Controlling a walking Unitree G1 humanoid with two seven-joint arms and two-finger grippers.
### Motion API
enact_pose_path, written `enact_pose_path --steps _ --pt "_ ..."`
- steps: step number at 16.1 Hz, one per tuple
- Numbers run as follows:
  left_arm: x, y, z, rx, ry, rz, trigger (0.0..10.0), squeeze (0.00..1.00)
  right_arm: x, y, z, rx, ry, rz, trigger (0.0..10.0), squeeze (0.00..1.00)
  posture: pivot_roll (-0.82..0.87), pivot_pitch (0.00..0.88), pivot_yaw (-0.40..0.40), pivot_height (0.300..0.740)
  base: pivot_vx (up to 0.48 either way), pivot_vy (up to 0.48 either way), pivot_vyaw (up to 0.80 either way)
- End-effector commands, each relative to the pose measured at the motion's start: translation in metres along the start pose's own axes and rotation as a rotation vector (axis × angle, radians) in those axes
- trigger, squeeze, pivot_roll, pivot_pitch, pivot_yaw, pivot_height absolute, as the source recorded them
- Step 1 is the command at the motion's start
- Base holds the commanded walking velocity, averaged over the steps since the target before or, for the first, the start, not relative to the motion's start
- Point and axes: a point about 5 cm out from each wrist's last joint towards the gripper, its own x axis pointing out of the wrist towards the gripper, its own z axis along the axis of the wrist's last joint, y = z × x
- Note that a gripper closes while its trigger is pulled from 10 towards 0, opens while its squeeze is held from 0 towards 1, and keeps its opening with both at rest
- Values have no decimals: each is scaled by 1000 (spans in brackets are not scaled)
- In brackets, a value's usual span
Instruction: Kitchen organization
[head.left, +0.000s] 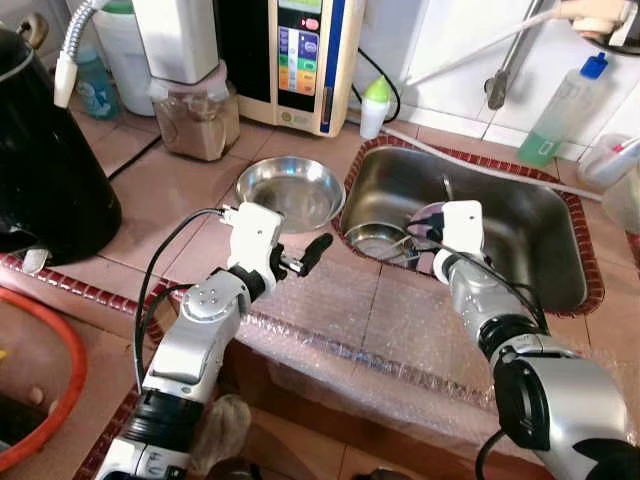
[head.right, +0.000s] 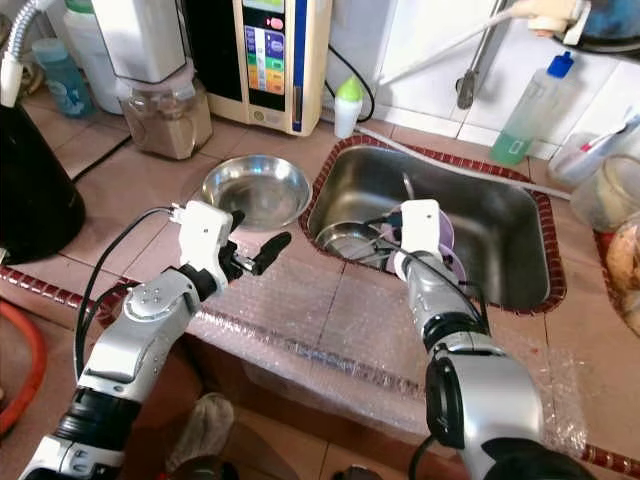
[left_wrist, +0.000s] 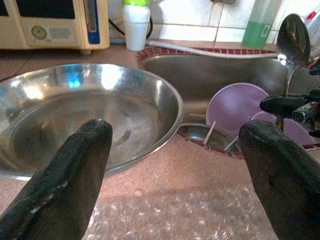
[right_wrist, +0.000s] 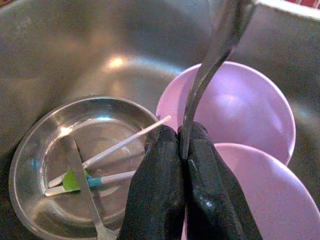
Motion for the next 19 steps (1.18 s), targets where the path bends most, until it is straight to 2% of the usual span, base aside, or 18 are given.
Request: enact_pose_path --steps 1,5,8,12,14,17,18,19 --pt "1 -3 1 23 -5 -20 10000 1000 -2 -4 -12 35 51 -22 10000 1000 73 5 -5 740 0 0 0" --pt "1 2 2 36 -14 -9 10000 1000 -3 -4 -15 65 65 -26 10000 1000 74 3 0 740 0 0 0" --pt "2 10 5 47 -21 35 10000 1000 -2 -3 -10 115 27 -38 10000 1000 77 0 4 740 0 0 0" --pt "-4 31 9 42 -55 189 10000 1000 -6 -4 -15 153 -29 -68 10000 1000 74 4 19 740 0 0 0" --pt "-5 36 11 46 -70 227 10000 1000 -7 -4 -17 165 -54 -69 10000 1000 65 6 27 740 0 0 0" --pt "-5 61 16 -3 -70 386 10000 1000 -15 8 -23 127 -143 -11 10000 1000 48 11 36 740 0 0 0" --pt "-2 67 18 -28 -66 412 10000 863 -18 15 -23 112 -174 27 10000 1000 42 14 39 740 0 0 0" --pt "0 71 20 -49 -68 425 10000 369 -22 23 -23 105 -205 62 10000 1000 38 17 42 740 0 0 0"
